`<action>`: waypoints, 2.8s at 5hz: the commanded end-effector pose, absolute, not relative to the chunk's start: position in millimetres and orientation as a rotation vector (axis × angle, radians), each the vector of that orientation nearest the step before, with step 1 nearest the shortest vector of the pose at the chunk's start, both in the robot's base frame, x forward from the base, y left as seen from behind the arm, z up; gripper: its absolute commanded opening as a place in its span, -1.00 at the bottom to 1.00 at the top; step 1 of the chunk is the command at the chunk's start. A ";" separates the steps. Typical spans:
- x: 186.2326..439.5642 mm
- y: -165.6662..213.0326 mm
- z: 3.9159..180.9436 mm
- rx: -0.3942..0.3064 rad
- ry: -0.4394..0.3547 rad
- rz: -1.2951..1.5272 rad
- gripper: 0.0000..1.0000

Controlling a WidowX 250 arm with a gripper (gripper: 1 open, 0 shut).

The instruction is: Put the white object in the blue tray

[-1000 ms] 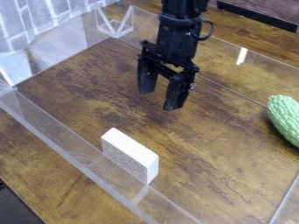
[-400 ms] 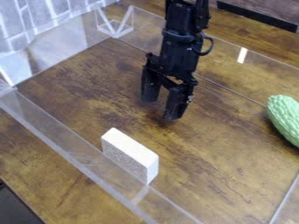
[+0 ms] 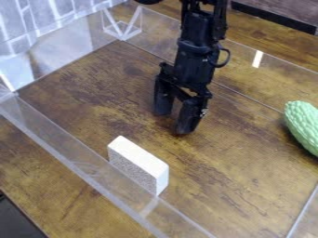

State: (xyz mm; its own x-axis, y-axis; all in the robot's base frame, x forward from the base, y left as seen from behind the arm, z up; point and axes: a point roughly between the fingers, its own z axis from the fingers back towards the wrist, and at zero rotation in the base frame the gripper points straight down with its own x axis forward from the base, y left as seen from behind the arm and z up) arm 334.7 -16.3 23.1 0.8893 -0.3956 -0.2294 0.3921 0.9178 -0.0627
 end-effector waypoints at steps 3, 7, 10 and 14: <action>347.4 -19.1 25.7 0.003 0.200 -0.421 1.00; 344.8 -17.7 20.5 0.008 0.229 -0.461 1.00; 334.0 -13.1 19.5 0.008 0.283 -0.560 1.00; 329.7 -7.0 16.3 0.007 0.327 -0.595 1.00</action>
